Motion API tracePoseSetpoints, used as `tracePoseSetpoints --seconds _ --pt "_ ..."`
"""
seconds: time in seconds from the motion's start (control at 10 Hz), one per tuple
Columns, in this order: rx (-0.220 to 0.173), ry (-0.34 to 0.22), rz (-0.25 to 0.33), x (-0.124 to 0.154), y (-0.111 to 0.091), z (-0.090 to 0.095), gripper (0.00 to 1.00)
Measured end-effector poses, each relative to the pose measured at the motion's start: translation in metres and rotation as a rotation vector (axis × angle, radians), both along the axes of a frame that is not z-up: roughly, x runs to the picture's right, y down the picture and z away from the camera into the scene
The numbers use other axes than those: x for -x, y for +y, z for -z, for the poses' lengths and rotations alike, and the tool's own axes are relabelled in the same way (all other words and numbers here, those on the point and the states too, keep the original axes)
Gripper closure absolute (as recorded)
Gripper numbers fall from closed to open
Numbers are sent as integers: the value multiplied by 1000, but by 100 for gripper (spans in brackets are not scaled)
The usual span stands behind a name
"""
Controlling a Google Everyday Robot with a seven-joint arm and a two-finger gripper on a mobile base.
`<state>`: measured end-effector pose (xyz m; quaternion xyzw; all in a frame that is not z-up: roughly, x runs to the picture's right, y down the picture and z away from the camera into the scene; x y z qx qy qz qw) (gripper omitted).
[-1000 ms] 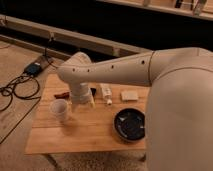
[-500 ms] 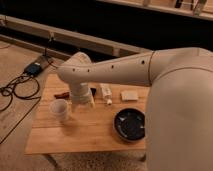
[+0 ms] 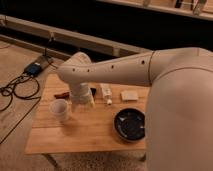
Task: Place the pepper on the white sponge
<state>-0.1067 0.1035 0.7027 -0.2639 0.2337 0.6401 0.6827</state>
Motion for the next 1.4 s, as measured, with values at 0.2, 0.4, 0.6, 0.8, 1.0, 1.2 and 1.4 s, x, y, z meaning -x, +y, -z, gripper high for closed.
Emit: tracePoseSetpoints --seconds 0.2,0.4,0.6,0.8,1.0,1.2,1.4 --pt "0 0 0 0 0 0 35" --pt "0 0 0 0 0 0 35" --pt "0 0 0 0 0 0 35" --pt "0 0 0 0 0 0 35" --pt "0 0 0 0 0 0 35" --pt "0 0 1 0 0 0 35" --pt "7 -7 34 -7 -1 -9 35"
